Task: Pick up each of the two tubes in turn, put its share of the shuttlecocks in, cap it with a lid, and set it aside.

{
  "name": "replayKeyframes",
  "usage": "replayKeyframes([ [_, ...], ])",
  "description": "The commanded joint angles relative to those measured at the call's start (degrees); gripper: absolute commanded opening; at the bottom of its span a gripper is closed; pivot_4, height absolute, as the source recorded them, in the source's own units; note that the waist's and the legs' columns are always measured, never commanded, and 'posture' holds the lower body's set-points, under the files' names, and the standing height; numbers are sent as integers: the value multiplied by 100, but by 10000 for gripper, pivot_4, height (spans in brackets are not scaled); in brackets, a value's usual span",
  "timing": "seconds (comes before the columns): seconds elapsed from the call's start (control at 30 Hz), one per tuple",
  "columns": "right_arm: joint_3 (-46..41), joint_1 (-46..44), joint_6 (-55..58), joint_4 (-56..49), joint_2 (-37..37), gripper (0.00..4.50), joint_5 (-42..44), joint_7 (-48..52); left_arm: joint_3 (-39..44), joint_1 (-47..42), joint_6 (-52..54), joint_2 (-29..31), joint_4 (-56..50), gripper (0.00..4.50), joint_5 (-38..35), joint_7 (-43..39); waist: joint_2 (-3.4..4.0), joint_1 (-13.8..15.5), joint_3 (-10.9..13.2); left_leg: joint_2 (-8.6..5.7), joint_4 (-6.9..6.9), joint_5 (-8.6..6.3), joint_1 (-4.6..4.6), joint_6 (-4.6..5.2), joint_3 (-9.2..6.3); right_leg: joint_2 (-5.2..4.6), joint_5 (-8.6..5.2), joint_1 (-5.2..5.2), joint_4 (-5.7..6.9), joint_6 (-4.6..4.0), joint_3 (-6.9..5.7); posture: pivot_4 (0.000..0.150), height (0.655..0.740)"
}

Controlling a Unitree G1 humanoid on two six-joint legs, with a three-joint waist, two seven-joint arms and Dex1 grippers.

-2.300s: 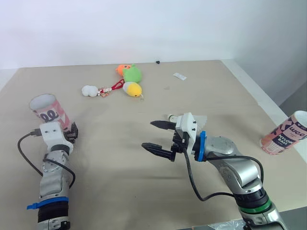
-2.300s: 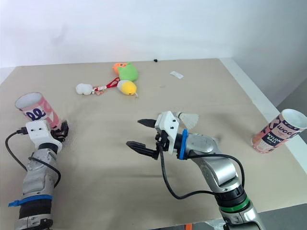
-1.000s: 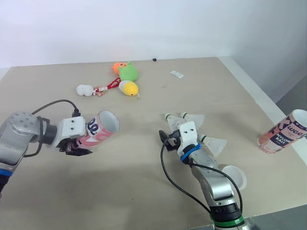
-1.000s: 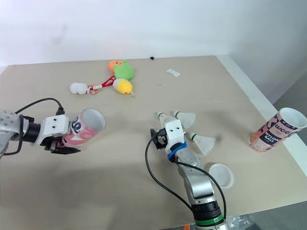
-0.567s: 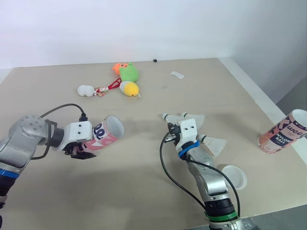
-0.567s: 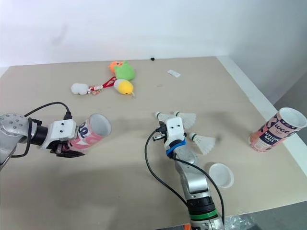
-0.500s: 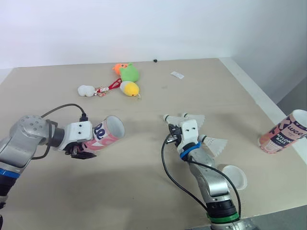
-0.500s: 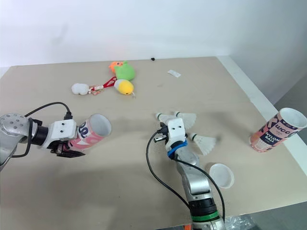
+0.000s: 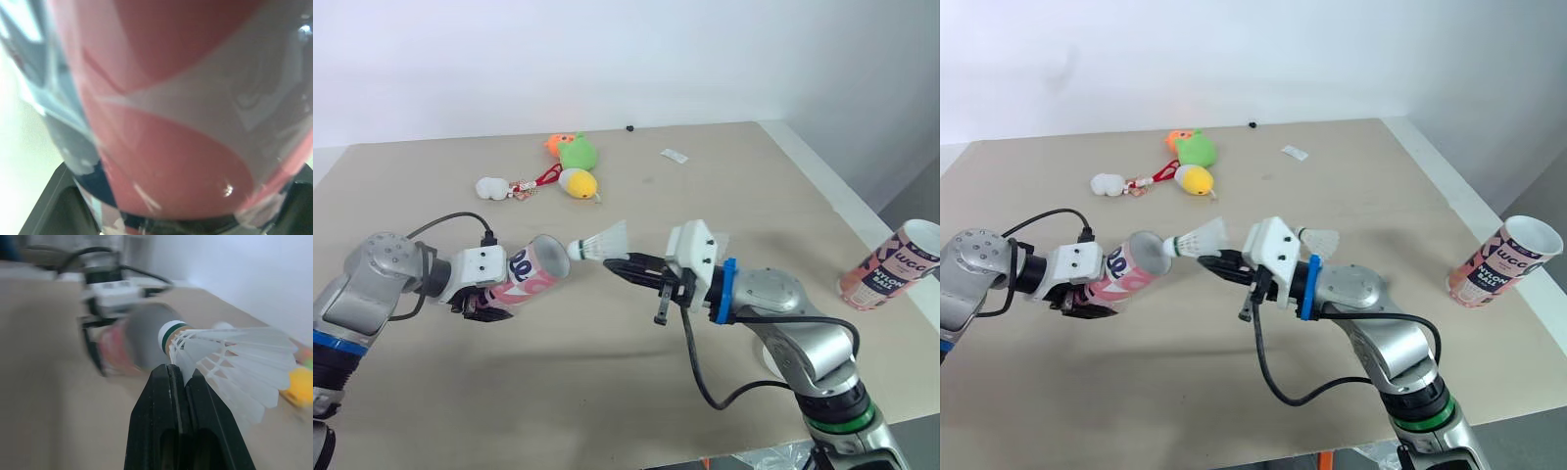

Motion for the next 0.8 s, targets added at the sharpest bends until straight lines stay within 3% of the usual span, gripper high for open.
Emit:
replayKeyframes([
  [0.03,486,-421,-433,379,158,1129,-525,174,-288,139,15,-120,46,33756,82,-109,1,0,-1,0,2,0,-1,0,1,-1,1,-1,0,1,1,1500,7400],
  [0.23,900,-775,-635,812,533,1129,-902,253,-298,133,-12,-194,47,33756,125,-107,2,16,-2,-2,6,0,-9,0,6,-4,1,-3,0,6,5,1500,7400],
  [0.4,376,-367,-109,289,621,18485,-402,60,-266,185,8,-219,5,33756,128,-85,0,24,-6,-4,15,0,-13,0,5,-15,4,-1,0,13,4,1500,7400],
  [0.47,-35,139,129,-162,524,26757,-179,-169,-253,213,2,-229,13,33756,133,-80,-2,35,-8,-3,16,0,-17,0,2,-22,2,0,0,18,2,1500,7400],
  [0.6,-966,1533,-201,-890,320,44522,-524,-910,-248,244,-5,-250,18,33756,143,-84,-5,39,-39,-15,15,-5,-26,2,-3,-43,-11,-1,-2,40,-10,1500,7400],
  [0.8,-2131,3151,-478,-1704,554,44522,-841,-1961,-385,161,-110,-370,160,33756,260,-142,29,18,-70,-34,16,-7,-17,5,-6,-45,-12,3,-1,41,-2,1500,7400],
])
